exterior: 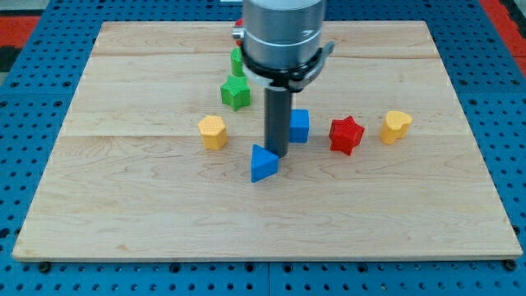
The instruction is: Place the yellow hexagon vertically below the green star
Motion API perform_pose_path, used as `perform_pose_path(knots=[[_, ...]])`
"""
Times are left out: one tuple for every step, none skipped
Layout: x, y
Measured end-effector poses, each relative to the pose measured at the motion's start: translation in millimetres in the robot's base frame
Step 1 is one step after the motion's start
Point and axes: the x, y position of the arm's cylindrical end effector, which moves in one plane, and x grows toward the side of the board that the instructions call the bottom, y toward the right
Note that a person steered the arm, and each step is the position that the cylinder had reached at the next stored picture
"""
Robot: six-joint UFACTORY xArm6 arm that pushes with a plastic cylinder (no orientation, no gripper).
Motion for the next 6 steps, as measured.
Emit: perform_pose_path(knots=[[14.3, -17.2], [16.3, -35.2], [10.7, -68.7], [-2.0, -86.1], [-28.0, -104.4], [-40.3, -115.1]])
